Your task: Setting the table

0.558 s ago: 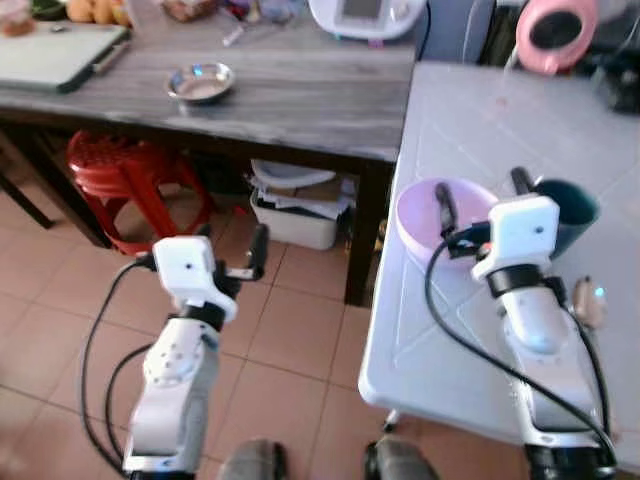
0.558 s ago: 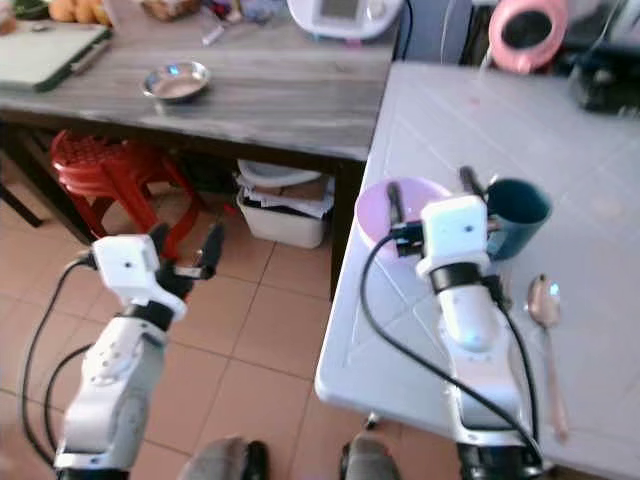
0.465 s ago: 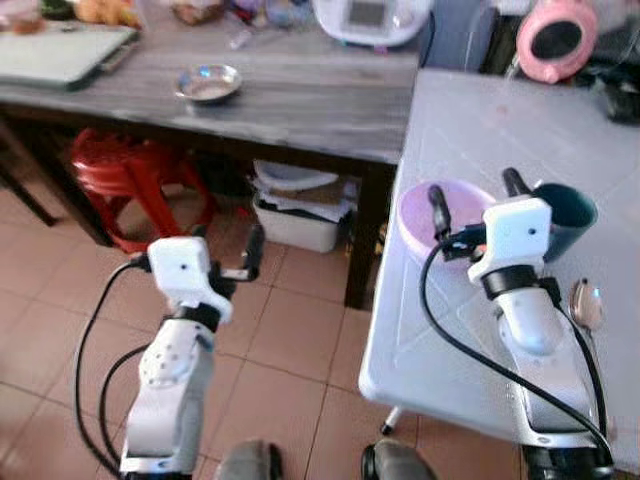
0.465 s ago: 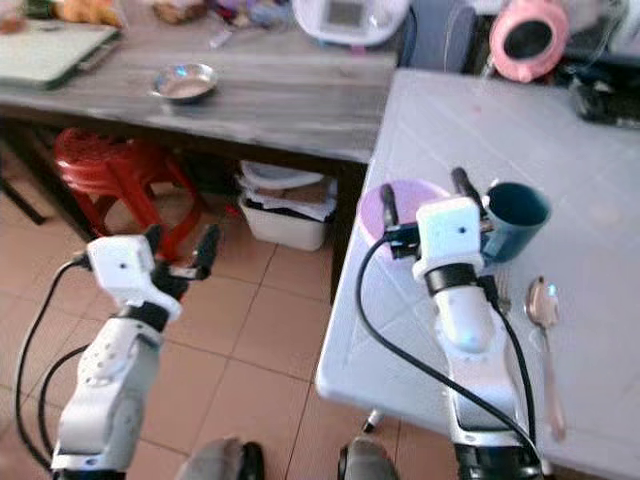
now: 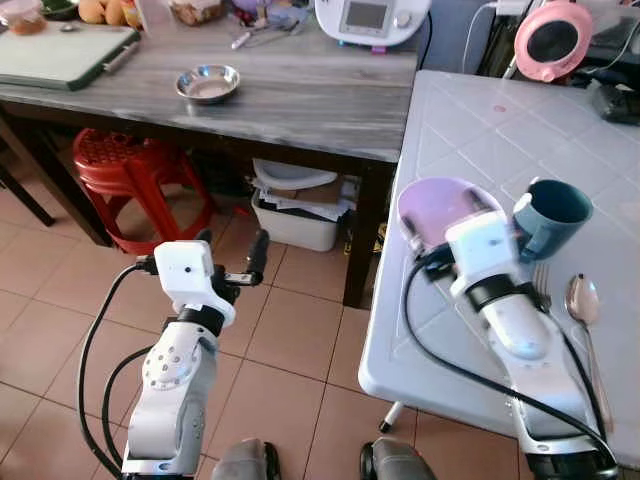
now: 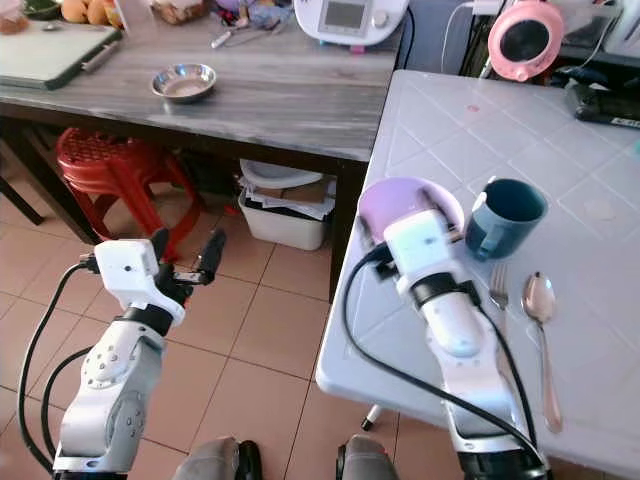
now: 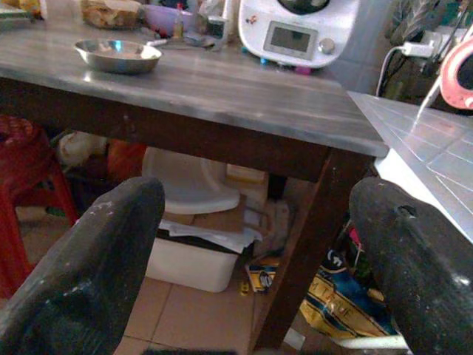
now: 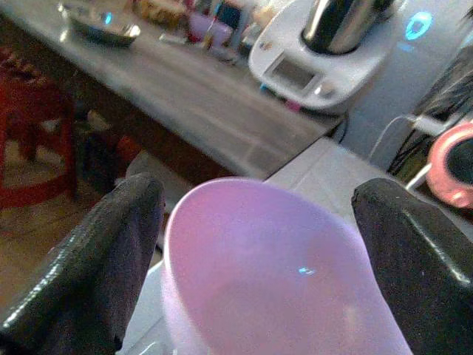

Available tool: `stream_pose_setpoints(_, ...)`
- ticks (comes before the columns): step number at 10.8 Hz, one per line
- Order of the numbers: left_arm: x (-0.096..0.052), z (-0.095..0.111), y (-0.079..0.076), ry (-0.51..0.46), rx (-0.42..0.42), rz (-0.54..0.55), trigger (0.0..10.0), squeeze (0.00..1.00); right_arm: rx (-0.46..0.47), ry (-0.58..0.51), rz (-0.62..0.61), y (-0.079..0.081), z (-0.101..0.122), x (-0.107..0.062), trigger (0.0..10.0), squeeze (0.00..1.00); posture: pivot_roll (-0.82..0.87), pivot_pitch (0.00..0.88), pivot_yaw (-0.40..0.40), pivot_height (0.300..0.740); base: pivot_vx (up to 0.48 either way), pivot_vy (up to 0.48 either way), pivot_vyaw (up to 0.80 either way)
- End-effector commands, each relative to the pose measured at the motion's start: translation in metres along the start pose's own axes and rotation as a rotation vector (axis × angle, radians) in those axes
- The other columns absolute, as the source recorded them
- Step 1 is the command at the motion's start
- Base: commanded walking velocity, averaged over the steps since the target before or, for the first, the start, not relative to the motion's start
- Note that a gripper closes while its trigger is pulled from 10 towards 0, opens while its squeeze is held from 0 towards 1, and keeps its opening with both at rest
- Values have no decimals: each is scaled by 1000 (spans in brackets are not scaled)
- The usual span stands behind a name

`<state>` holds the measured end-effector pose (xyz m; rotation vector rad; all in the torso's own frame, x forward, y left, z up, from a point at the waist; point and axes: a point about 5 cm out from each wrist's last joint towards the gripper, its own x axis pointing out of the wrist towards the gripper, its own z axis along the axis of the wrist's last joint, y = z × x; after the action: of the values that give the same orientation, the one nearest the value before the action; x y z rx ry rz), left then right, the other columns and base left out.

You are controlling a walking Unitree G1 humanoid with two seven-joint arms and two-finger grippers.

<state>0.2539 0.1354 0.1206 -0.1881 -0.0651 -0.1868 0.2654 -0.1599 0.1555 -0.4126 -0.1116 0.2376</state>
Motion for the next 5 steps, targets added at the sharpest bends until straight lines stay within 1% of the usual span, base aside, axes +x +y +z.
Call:
stream_pose_setpoints(1, 1, -1, 1, 13, 2, 0, 10000, 0, -8, 7, 34, 2, 2, -1, 10000, 886, -55, 129, 33, 740, 0, 0, 0)
stream_pose_setpoints(2, 1, -2, 0, 16, -1, -2, 10000, 0, -2, 20, 63, 5, 1, -2, 10000, 216, -56, 130, 33, 740, 0, 0, 0)
stream_pose_setpoints(3, 1, -2, 0, 19, -2, -6, 10000, 0, -17, 32, 94, 6, 0, -3, 10000, 20, -57, 130, 34, 740, 0, 0, 0)
stream_pose_setpoints(5, 1, -3, -1, 22, -3, -11, 10000, 0, -9, 54, 131, 8, -1, -2, 10000, 16, -57, 129, 34, 740, 0, 0, 0)
